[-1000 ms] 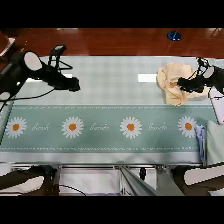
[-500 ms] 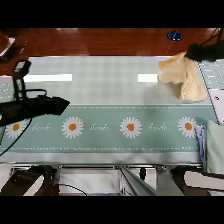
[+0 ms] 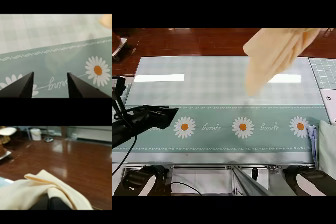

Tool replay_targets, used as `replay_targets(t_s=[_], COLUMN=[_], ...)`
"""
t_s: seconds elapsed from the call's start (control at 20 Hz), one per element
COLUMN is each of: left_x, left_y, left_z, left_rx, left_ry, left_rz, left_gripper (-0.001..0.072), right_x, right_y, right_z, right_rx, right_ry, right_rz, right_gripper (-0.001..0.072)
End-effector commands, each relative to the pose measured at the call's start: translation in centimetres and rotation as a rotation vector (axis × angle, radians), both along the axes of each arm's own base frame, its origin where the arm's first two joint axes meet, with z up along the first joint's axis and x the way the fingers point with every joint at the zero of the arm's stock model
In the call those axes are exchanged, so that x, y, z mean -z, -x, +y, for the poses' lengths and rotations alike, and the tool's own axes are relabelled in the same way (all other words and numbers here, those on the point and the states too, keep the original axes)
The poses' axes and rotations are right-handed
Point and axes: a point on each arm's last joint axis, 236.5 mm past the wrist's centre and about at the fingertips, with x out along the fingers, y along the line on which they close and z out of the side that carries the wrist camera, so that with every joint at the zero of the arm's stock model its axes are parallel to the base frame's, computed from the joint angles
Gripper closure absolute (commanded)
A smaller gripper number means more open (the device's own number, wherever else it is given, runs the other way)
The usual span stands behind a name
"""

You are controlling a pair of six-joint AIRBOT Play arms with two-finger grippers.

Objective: Fold the shirts.

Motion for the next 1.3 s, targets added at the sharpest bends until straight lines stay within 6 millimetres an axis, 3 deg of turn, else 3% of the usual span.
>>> replay_targets(t_s=[0.0,0.15,0.35,0.55,0.75,0.8,0.85,0.9,0.95,1.05,1.1,1.15,1.25], left_x=[-0.2,-0.2,-0.2,0.0,1.2,1.6,2.0,2.4,2.6,2.7,3.0,3.5,5.6], left_y=[-0.1,-0.1,-0.1,-0.1,0.0,0.1,0.2,0.3,0.3,0.4,0.6,1.0,2.2], left_z=[0.0,0.0,0.0,0.0,-0.1,-0.1,-0.1,-0.1,-0.1,0.0,0.3,1.0,3.1], left_rx=[-0.005,-0.005,-0.005,-0.005,0.000,0.000,0.001,0.001,0.001,0.003,0.000,-0.029,-0.111], left_ry=[0.007,0.007,0.007,0.006,0.002,0.000,0.002,0.001,-0.002,-0.013,-0.027,-0.038,-0.062], left_rz=[-0.013,-0.012,-0.012,-0.005,0.034,0.044,0.054,0.063,0.068,0.070,0.085,0.130,0.253], left_gripper=[0.0200,0.0199,0.0200,0.0199,0.0200,0.0199,0.0199,0.0199,0.0199,0.0199,0.0199,0.0199,0.0199], right_x=[1.2,6.8,19.0,30.4,39.1,40.3,40.9,41.0,40.4,37.3,35.3,33.5,31.9], right_y=[4.5,5.6,7.5,7.7,11.5,11.5,11.2,10.6,9.6,6.1,4.1,2.0,0.5], right_z=[3.5,7.4,14.0,19.5,25.1,25.6,25.8,25.5,24.5,20.4,17.1,12.4,1.0], right_rx=[-0.137,-0.275,-0.429,-0.401,-0.494,-0.480,-0.465,-0.451,-0.438,-0.381,-0.324,-0.228,0.032], right_ry=[0.059,0.110,0.140,0.023,0.039,0.025,0.004,-0.009,-0.011,-0.033,-0.040,-0.036,0.027], right_rz=[0.078,0.251,0.530,0.721,0.942,0.980,1.006,1.010,1.005,0.966,0.924,0.871,0.821], right_gripper=[0.0696,0.0696,0.0696,0.0695,0.0694,0.0600,0.0350,0.0304,0.0304,0.0304,0.0304,0.0305,0.0308])
